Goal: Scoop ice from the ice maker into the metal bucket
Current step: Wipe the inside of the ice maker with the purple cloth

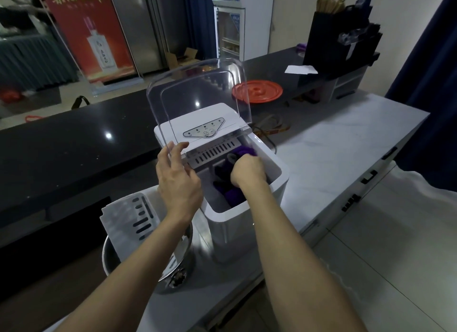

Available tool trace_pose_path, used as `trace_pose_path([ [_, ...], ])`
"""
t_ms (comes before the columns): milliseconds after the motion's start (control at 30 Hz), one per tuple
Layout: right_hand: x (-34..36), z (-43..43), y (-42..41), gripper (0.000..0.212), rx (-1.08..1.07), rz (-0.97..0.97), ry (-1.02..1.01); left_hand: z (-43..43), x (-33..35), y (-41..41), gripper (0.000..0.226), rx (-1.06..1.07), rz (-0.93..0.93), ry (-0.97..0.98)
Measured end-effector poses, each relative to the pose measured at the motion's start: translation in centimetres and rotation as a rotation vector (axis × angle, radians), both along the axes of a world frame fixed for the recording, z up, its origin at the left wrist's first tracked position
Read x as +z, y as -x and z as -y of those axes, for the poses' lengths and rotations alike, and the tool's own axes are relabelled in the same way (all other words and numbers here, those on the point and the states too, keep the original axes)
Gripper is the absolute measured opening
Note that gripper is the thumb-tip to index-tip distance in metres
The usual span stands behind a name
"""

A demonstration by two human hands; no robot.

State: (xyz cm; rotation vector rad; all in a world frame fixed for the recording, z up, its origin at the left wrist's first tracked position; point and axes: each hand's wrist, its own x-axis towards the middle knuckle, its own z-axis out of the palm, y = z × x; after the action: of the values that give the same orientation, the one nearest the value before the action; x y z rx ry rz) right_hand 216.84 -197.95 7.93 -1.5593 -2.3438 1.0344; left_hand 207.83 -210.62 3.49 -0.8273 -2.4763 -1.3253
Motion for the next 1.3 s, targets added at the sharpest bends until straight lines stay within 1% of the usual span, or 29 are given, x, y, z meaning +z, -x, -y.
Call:
trace_pose_path([
  [167,-1.3,4.0,1.1,0.028,0.125,-0.045,0.173,0.0,-0.2,0.1,0.055,0.023,-0.018,-0.007],
  [267,-1.0,3.8,0.8,0.018,0.146,-0.081,0.25,0.0,-0.3,0.1,0.055,0.023,-0.016,-0.019],
  [333,-0.3,3.2,0.2,0.015,0.183,-0.07,0.297,0.0,-0.3,0.1,0.055,0.02,-0.013,-0.029],
  [467,1.6,2.1,-0.8,0.024,0.314,-0.004,0.238,0.1,-0.2,0.3,0.053,0.016,-0.014,-0.02],
  [533,2.6,1.1,-1.8,0.023,0.334,-0.005,0.206,0.2,-0.1,0.4,0.052,0.008,-0.028,-0.015],
  [600,3.4,-0.4,-2.9,0.025,0.289,-0.093,0.157,0.3,-0.1,0.4,0.052,0.004,-0.036,-0.008],
  [700,4.5,-2.8,-4.3,0.034,0.231,-0.305,0.037,0.2,0.1,0.3,0.053,0.023,-0.03,-0.005],
  [733,4.6,-3.6,-4.5,0.044,0.248,-0.369,0.026,0.2,0.1,0.3,0.053,0.034,-0.035,-0.002],
  [800,4.5,-4.6,-4.9,0.073,0.333,-0.459,0.019,0.3,0.2,0.2,0.052,0.044,-0.055,0.012],
  [833,4.2,-5.1,-5.0,0.083,0.37,-0.491,0.025,0.4,0.2,0.3,0.052,0.045,-0.065,0.02],
  [867,3.6,-5.7,-4.9,0.087,0.409,-0.528,0.027,0.4,0.2,0.3,0.051,0.054,-0.07,0.024],
  [933,2.1,-6.6,-4.5,0.084,0.477,-0.623,0.014,0.4,0.3,0.3,0.051,0.069,-0.073,0.027],
  [1033,0.0,-8.0,-3.8,0.074,0.569,-0.762,-0.125,0.6,0.5,0.1,0.052,0.076,-0.079,0.024],
  [1067,-0.1,-8.4,-3.9,0.066,0.586,-0.791,-0.109,0.7,0.5,0.1,0.052,0.079,-0.08,0.02],
  [1100,0.1,-8.7,-4.1,0.057,0.601,-0.801,-0.051,0.8,0.6,0.2,0.052,0.083,-0.077,0.012],
  [1133,0.2,-9.0,-4.6,0.051,0.621,-0.813,0.054,0.9,0.5,0.2,0.052,0.083,-0.068,0.002],
  [1200,0.3,-10.0,-5.6,0.053,0.653,-0.877,0.392,1.1,0.2,0.4,0.051,0.074,-0.05,-0.026],
  [1233,0.5,-10.3,-5.9,0.056,0.643,-0.893,0.506,1.2,0.0,0.6,0.05,0.067,-0.039,-0.042],
  [1267,0.6,-10.6,-6.1,0.058,0.637,-0.887,0.555,1.2,-0.1,0.7,0.05,0.062,-0.031,-0.056],
  [1300,0.7,-10.6,-6.0,0.058,0.641,-0.857,0.53,1.2,-0.2,0.8,0.049,0.059,-0.027,-0.064],
])
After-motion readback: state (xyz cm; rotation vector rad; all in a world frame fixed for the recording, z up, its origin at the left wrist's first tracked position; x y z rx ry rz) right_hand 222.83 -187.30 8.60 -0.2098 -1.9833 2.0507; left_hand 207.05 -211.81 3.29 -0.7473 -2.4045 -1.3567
